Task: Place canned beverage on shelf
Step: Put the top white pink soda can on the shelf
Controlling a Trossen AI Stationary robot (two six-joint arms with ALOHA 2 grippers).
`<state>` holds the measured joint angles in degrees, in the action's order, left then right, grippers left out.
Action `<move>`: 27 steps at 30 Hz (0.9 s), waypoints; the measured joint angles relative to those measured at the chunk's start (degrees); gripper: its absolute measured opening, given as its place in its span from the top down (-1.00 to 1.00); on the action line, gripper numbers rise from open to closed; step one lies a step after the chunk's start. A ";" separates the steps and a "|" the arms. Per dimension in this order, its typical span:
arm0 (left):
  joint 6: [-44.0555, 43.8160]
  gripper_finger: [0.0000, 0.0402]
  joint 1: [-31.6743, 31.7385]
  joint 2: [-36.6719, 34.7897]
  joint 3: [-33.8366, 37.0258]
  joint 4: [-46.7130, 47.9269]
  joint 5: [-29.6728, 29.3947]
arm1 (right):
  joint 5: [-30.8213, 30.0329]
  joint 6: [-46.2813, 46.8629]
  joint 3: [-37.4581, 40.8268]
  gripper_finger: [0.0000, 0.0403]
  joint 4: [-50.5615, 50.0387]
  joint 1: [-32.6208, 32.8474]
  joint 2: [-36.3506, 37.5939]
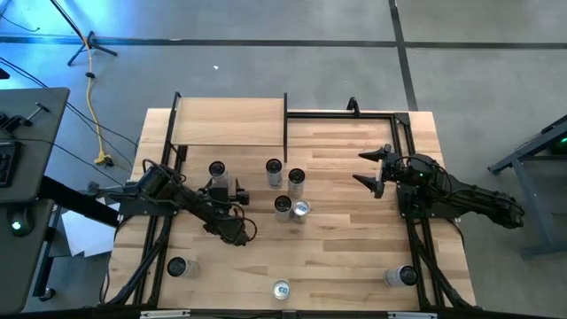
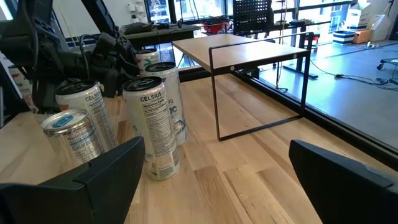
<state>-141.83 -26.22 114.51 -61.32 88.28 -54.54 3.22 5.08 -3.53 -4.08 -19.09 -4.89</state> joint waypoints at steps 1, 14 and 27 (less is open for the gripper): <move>0.17 -0.91 -0.01 0.01 0.00 -0.03 -0.09 | 0.00 0.02 0.00 -0.92 0.00 -0.02 -0.02; -0.72 -0.91 0.02 0.01 0.00 -0.03 -2.65 | 0.00 0.01 0.00 -0.92 0.00 -0.01 -0.01; -1.98 -0.91 0.72 0.01 0.00 0.36 -2.95 | -0.01 0.01 0.00 -0.92 0.01 -0.01 -0.01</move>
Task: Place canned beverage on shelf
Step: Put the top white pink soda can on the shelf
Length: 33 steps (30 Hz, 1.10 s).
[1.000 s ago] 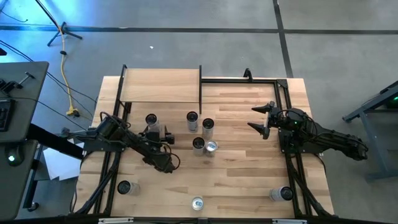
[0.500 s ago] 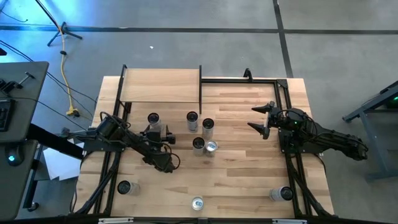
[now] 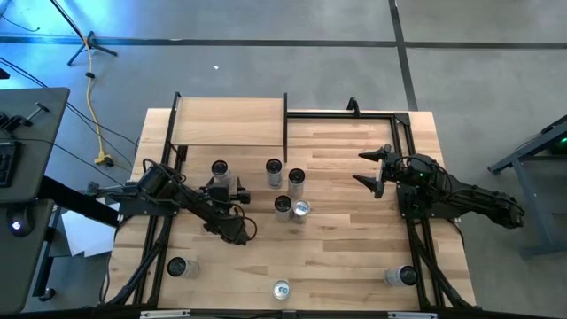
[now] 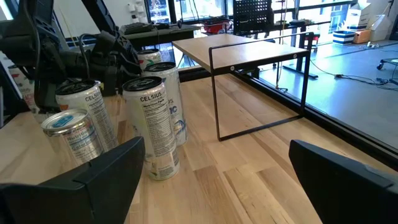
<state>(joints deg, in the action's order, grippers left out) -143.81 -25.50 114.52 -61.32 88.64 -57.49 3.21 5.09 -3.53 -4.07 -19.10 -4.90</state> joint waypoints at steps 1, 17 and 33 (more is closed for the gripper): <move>0.00 -0.91 0.00 0.00 0.00 0.00 -0.02 | -0.01 0.00 0.00 -0.92 0.00 0.01 -0.01; -0.06 -0.91 -0.04 0.00 0.00 -0.04 -1.12 | 0.01 0.01 0.00 -0.92 0.01 0.00 0.00; -0.61 -0.91 -0.85 0.00 0.00 0.26 -1.59 | -0.01 0.00 0.00 -0.92 0.00 0.00 -0.01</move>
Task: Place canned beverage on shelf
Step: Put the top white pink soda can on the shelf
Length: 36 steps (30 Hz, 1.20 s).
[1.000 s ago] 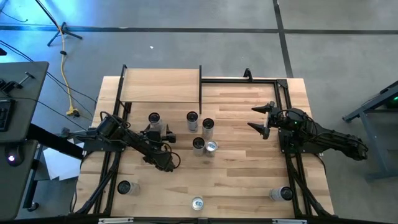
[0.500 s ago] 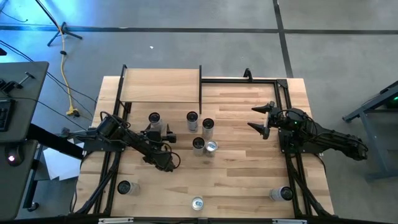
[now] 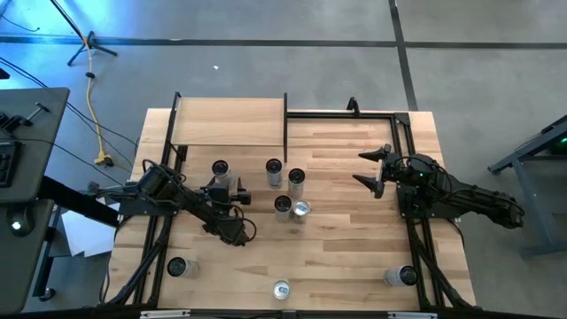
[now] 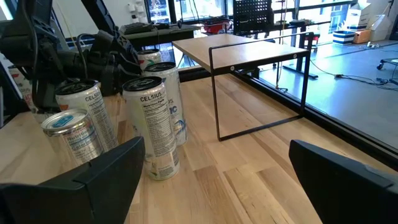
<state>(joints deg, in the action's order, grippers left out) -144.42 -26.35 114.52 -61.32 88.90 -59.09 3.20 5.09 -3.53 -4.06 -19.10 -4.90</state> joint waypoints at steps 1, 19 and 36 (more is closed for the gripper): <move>0.01 -0.91 0.00 0.00 0.00 0.00 -0.03 | 0.01 0.00 0.00 -0.92 0.00 0.00 0.01; -0.45 -0.91 -0.09 0.00 0.00 -0.24 -0.51 | 0.01 0.00 0.00 -0.92 0.00 -0.01 0.00; -1.07 -0.91 0.09 0.00 0.00 -0.34 -2.77 | 0.02 0.01 0.00 -0.92 -0.01 0.01 0.00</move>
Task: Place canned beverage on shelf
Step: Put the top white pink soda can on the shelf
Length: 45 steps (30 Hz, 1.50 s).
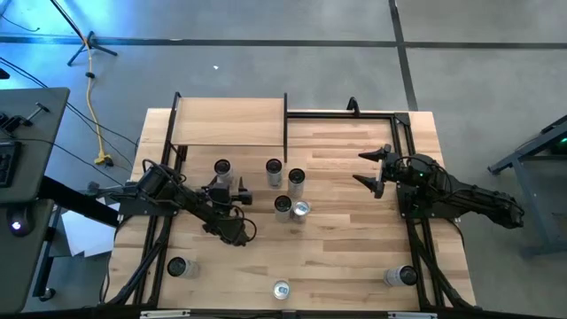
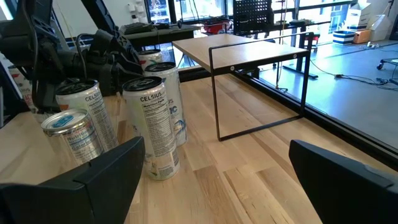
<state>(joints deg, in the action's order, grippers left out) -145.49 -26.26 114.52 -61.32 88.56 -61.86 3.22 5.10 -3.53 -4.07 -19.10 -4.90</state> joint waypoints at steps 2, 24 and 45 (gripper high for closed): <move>0.04 -0.91 -0.03 0.00 -0.32 -0.06 -0.70 | -0.02 -0.01 0.00 -0.92 0.00 0.00 0.01; 2.03 -0.82 1.93 -0.01 -1.11 1.46 -2.05 | -0.02 0.00 0.00 -0.92 0.02 -0.02 0.00; 2.04 0.47 2.62 -0.02 -0.31 1.55 -0.64 | 0.00 0.00 0.00 -0.92 0.02 0.00 0.02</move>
<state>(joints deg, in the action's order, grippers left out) -143.46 -23.64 114.50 -61.63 90.11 -62.51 3.22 5.10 -3.53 -4.05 -19.09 -4.89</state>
